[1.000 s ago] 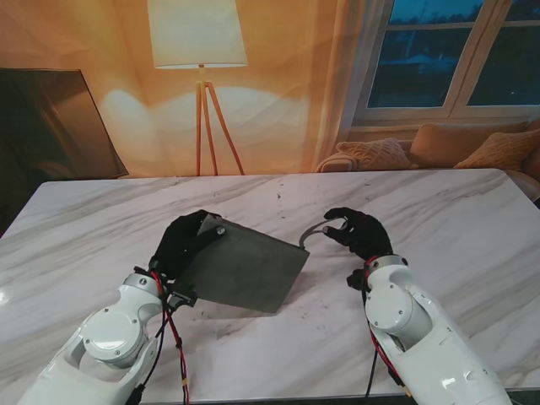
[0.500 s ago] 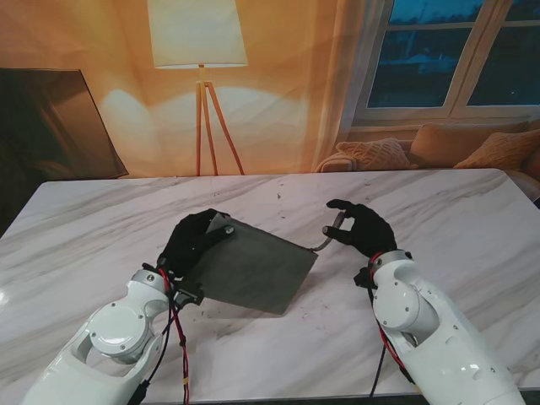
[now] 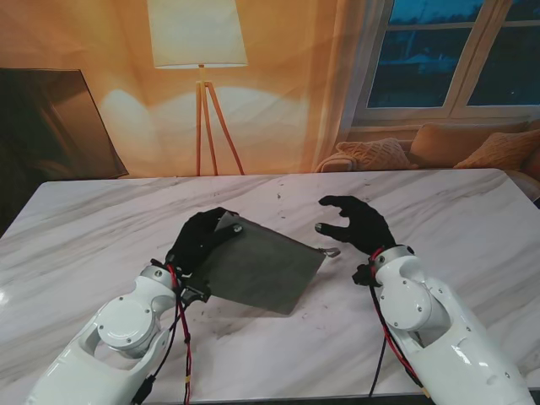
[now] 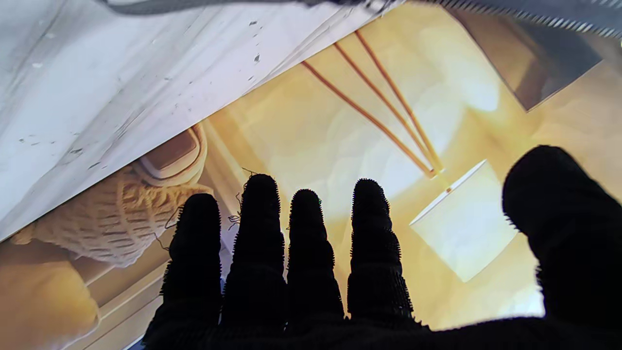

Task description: Collect documents into a storage pouch

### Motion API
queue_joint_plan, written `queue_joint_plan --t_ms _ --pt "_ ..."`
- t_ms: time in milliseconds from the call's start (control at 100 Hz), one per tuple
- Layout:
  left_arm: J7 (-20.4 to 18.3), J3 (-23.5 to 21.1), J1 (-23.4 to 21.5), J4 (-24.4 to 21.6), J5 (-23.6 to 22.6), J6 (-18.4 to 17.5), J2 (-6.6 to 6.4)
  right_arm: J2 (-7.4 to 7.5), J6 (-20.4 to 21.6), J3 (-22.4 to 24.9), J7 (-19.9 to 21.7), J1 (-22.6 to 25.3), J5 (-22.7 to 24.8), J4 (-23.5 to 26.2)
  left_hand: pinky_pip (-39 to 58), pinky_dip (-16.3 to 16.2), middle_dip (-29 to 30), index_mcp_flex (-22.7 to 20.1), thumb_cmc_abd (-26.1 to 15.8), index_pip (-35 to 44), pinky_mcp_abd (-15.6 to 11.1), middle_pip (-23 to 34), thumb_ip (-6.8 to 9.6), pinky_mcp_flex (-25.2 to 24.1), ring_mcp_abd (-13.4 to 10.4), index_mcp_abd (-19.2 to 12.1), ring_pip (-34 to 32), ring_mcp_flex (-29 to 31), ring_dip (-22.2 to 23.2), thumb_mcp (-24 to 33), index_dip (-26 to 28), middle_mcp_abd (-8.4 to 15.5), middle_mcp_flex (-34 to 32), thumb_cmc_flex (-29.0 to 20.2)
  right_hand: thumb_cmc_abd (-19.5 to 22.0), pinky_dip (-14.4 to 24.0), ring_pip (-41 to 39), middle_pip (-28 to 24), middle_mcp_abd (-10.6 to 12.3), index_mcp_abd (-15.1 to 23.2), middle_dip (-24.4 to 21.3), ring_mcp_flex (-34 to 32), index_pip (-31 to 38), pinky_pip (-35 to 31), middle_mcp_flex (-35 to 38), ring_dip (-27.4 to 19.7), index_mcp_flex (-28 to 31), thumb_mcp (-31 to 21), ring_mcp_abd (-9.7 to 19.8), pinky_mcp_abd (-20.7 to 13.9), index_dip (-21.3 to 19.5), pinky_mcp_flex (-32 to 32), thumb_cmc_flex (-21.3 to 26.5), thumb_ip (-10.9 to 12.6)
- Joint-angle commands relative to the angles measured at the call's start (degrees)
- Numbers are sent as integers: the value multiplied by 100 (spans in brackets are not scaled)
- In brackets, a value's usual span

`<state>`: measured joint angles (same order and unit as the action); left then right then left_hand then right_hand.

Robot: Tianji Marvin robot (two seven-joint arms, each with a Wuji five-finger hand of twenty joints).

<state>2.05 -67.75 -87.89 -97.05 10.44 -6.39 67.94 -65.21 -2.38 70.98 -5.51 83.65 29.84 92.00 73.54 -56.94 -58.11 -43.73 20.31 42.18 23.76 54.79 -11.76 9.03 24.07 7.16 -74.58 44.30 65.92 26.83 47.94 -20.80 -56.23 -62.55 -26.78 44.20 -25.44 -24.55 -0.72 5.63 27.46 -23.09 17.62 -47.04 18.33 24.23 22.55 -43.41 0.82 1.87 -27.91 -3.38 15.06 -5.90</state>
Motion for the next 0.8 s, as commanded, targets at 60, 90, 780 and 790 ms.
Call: queue_joint_plan --t_ms 60,90,780,790 --pt "-139 87 93 40 111 24 58 29 22 -166 286 -22 -54 123 158 -4 54 -473 -555 1056 -363 71 190 7 218 -549 -22 124 -32 548 396 156 -181 -327 -240 -159 178 98 92 -133 -58 44 97 431 204 -123 162 21 133 -275 13 -18 141 127" --pt "-148 110 115 58 137 26 62 34 34 -202 329 -36 -77 129 158 -4 56 -474 -548 1056 -364 67 188 7 218 -550 -22 124 -32 543 395 149 -180 -322 -274 -168 182 91 90 -143 -56 43 111 467 235 -127 182 3 133 -281 10 -18 170 124" --pt "-47 392 435 462 346 103 170 0 27 -702 423 -76 -448 142 83 106 255 -458 -482 725 -423 -183 219 -27 264 -612 294 -19 -233 397 -242 166 -113 -366 -1520 16 -3671 -1720 -195 472 1119 -3303 3500 -3630 3773 1039 2441 -2093 -85 435 1072 -2491 1439 -1131" --pt "-42 394 439 472 350 104 172 -2 25 -707 422 -74 -459 143 80 112 263 -458 -481 725 -422 -191 221 -29 266 -607 302 -23 -240 394 -255 168 -110 -370 -1520 3 -3705 -1743 -194 473 1162 -3322 3523 -3671 3803 1038 2458 -2109 -80 440 1094 -2510 1456 -1124"
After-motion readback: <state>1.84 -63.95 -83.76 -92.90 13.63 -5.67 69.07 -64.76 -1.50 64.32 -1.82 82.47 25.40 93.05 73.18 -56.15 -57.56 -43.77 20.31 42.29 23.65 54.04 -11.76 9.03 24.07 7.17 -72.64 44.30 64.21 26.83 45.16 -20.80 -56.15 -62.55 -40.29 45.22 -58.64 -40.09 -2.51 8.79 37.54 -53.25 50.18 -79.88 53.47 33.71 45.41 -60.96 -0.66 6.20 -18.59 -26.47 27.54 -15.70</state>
